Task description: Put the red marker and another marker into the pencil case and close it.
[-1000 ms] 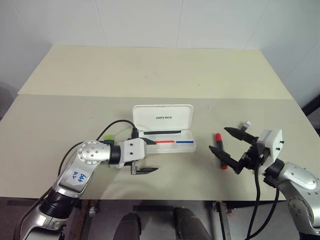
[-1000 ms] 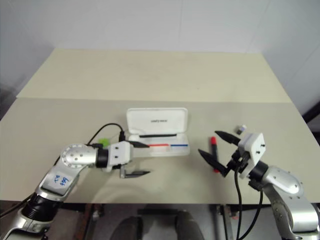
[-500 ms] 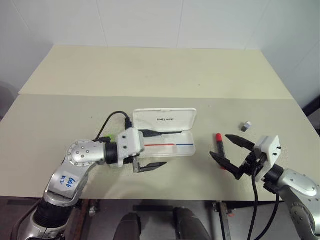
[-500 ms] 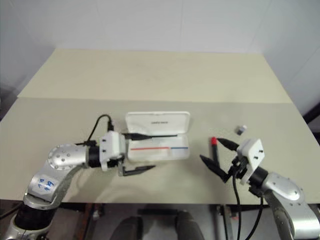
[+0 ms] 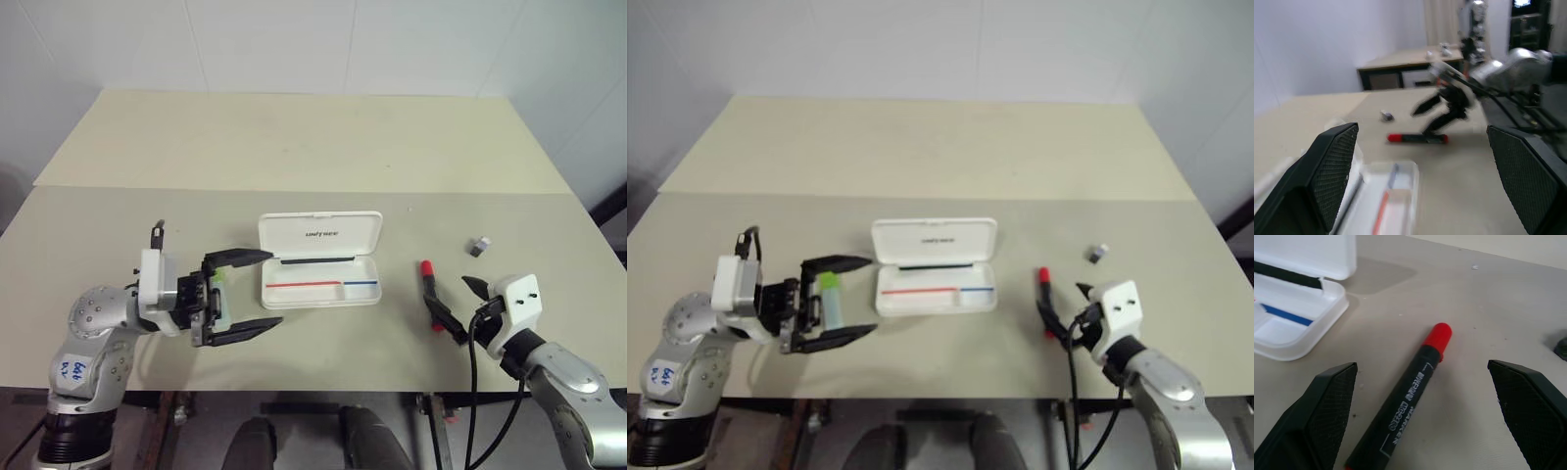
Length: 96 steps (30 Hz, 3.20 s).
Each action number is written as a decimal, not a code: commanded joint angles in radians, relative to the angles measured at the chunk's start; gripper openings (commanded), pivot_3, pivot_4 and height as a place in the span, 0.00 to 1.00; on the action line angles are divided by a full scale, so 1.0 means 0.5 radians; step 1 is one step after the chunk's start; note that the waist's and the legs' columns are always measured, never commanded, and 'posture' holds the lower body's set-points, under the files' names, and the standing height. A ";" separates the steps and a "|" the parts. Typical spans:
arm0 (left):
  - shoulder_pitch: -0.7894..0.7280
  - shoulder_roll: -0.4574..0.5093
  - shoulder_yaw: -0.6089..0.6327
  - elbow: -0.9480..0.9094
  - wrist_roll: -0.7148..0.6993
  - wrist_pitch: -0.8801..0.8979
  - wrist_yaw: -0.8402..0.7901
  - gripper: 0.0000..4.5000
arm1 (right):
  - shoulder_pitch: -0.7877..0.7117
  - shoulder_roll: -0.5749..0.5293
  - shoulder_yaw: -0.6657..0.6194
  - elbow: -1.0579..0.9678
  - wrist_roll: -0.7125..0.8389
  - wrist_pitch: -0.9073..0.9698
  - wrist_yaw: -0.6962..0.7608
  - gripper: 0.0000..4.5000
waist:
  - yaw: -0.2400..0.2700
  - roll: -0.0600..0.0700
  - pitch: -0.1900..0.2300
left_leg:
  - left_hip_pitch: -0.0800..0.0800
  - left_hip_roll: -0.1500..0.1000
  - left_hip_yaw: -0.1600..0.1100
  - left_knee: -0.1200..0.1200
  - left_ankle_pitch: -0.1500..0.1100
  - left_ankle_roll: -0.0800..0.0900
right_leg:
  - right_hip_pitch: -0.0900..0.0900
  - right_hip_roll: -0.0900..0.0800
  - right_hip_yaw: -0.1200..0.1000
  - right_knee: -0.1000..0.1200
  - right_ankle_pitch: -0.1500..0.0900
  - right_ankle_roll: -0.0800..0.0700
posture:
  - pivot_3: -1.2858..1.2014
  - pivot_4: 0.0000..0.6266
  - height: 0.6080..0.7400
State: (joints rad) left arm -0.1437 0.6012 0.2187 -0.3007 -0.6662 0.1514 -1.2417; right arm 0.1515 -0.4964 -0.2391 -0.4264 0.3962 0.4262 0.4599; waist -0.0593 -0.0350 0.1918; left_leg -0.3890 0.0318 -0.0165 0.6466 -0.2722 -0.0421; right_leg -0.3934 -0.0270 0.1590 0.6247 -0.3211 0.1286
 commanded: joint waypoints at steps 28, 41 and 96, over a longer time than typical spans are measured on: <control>-0.045 0.157 0.267 0.315 -0.176 -0.090 -0.263 1.00 | -0.209 0.064 0.141 0.065 -0.149 0.652 -0.331 0.66 | -0.010 -0.009 -0.006 | 0.003 0.003 -0.001 0.000 -0.001 -0.001 | 0.004 -0.002 -0.001 -0.002 0.000 -0.001 | 0.52 0.24 1.00; -0.033 0.151 0.269 0.312 -0.215 -0.080 -0.265 1.00 | -0.243 -0.074 0.135 -0.120 -0.067 0.658 -0.133 0.13 | 0.002 -0.007 -0.004 | -0.001 0.000 -0.001 -0.003 -0.001 -0.002 | 0.003 -0.008 -0.002 -0.009 0.000 -0.001 | 0.52 0.24 1.00; 0.062 0.178 0.320 0.414 -0.187 -0.187 -0.327 1.00 | -1.669 0.048 1.419 0.859 -1.195 -0.993 0.763 0.13 | -0.052 -0.004 -0.002 | -0.004 0.005 -0.004 -0.028 0.000 -0.006 | -0.020 -0.005 -0.011 0.005 0.009 0.019 | 0.52 0.24 1.00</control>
State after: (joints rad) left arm -0.1174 0.6834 0.3545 -0.0659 -0.7399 0.0558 -1.4114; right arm -0.6602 -0.4838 0.4740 0.0052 -0.1935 -0.0380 0.8504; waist -0.0851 -0.0369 0.1908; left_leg -0.3909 0.0343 -0.0187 0.6325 -0.2724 -0.0448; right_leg -0.4035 -0.0294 0.1533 0.6273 -0.3167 0.1381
